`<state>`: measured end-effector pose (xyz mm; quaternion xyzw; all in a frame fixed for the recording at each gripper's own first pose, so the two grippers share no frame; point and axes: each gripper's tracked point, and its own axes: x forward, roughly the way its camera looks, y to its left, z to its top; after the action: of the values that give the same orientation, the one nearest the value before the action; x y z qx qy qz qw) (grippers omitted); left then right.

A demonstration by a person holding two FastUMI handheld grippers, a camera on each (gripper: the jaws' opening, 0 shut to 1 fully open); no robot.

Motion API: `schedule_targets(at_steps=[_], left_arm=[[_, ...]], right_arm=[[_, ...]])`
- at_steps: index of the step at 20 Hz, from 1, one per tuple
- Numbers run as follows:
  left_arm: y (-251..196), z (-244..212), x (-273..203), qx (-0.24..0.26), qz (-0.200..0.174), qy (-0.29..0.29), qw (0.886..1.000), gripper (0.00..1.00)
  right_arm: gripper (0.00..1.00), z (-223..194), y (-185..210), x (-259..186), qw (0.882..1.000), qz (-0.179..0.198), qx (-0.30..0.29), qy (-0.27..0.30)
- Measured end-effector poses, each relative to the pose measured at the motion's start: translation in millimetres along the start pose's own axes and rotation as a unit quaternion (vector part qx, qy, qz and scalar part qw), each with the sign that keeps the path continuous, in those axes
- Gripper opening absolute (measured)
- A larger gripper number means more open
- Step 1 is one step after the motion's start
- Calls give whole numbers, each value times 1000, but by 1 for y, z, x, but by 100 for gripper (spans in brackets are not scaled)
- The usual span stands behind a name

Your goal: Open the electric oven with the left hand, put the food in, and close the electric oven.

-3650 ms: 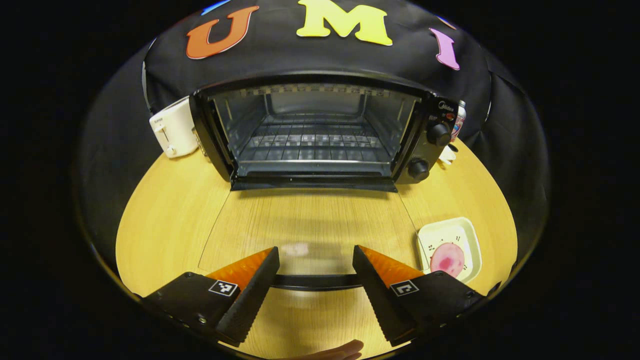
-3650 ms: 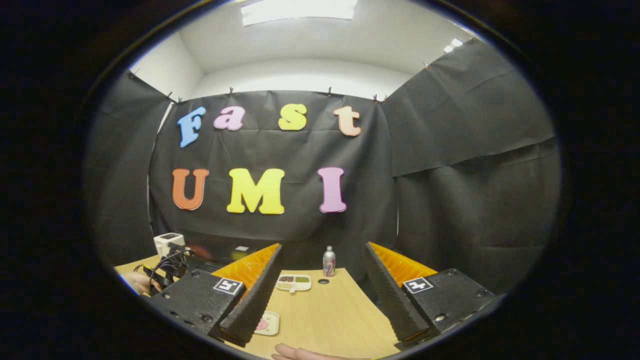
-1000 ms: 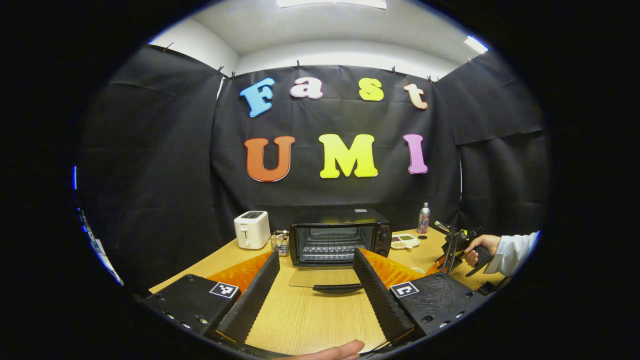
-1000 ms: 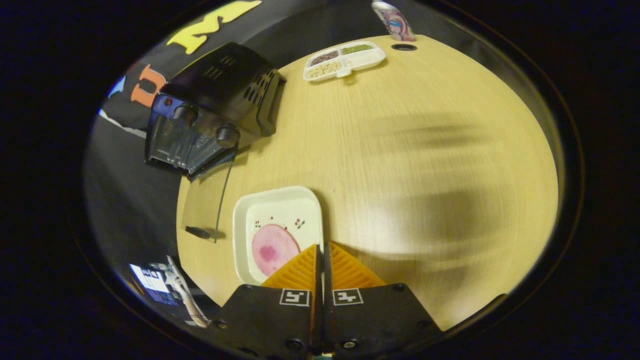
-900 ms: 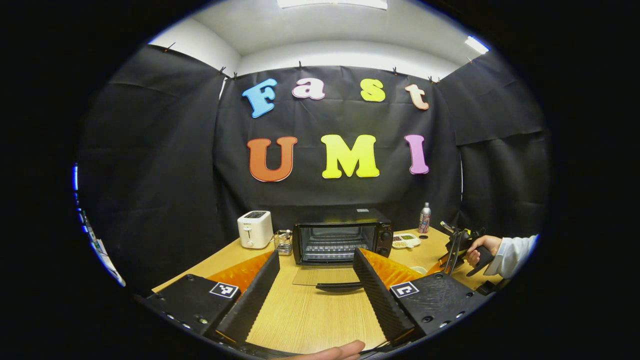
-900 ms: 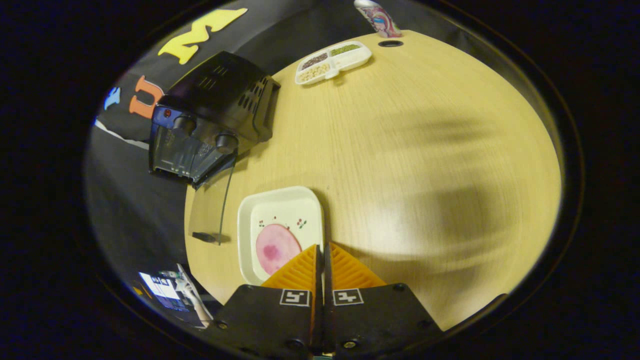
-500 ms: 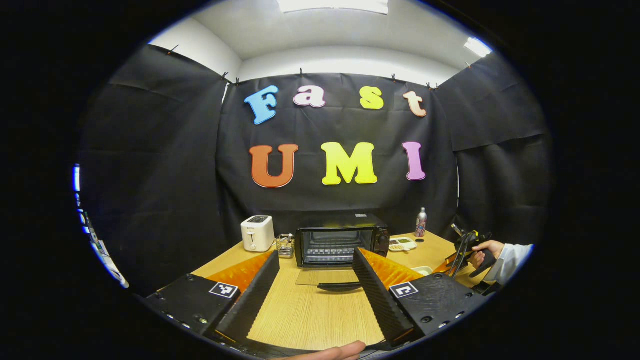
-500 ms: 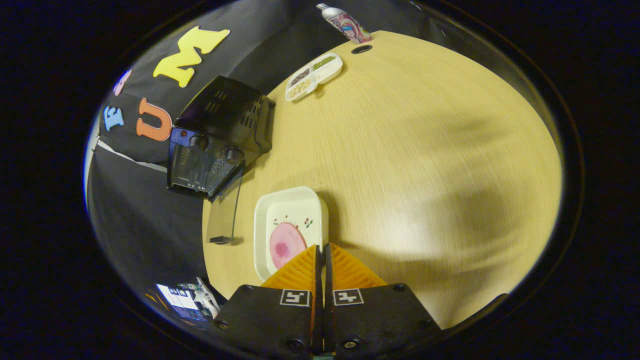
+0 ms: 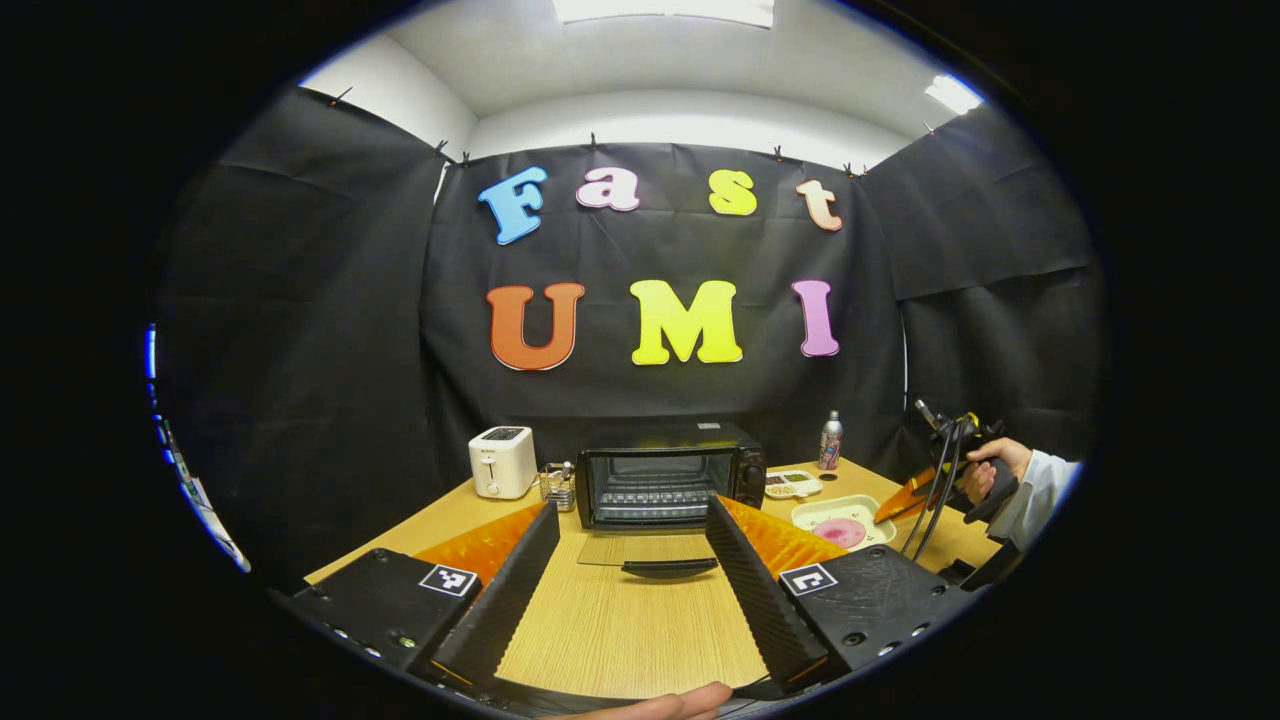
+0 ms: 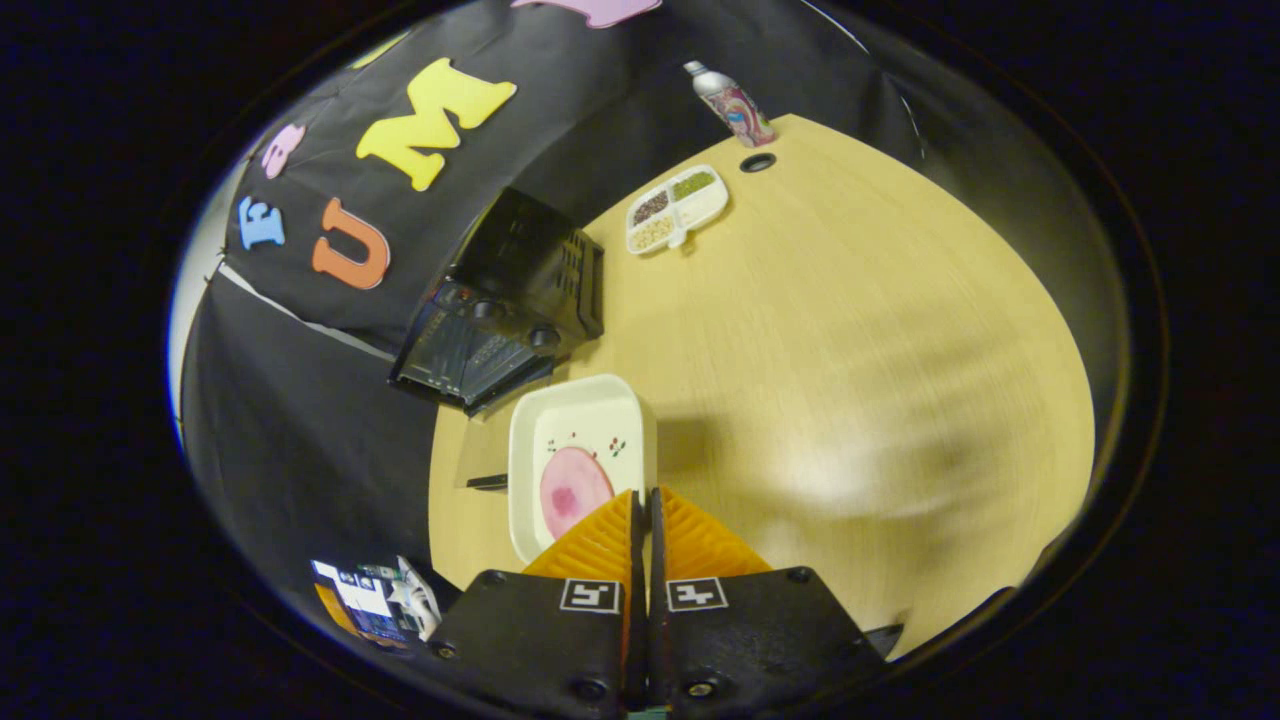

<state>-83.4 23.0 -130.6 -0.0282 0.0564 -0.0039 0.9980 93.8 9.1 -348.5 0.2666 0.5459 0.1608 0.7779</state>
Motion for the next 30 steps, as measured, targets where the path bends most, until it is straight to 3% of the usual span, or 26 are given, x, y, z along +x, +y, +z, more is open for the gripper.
schedule_targets(at_steps=[5, 11, 19, 25, 30], left_arm=[[20, -10, 3, 16, 26, 3, 1000, 94], [42, -23, 10, 13, 42, 10, 999, 94], [63, -18, 23, -8, 58, -4, 998, 94], [87, -34, 39, -3, 90, 11, 996, 95], [104, -58, 61, 1, 103, 41, 994, 95]], right_arm=[[2, 4, 57, 9, 1000, 9, -10, -2], [4, 2, 142, 49, 999, 42, -25, 13], [4, 5, 205, 144, 998, 49, 46, 10], [4, 35, 215, 219, 987, 27, 141, -74], [4, 79, 212, 265, 969, 21, 164, -184]])
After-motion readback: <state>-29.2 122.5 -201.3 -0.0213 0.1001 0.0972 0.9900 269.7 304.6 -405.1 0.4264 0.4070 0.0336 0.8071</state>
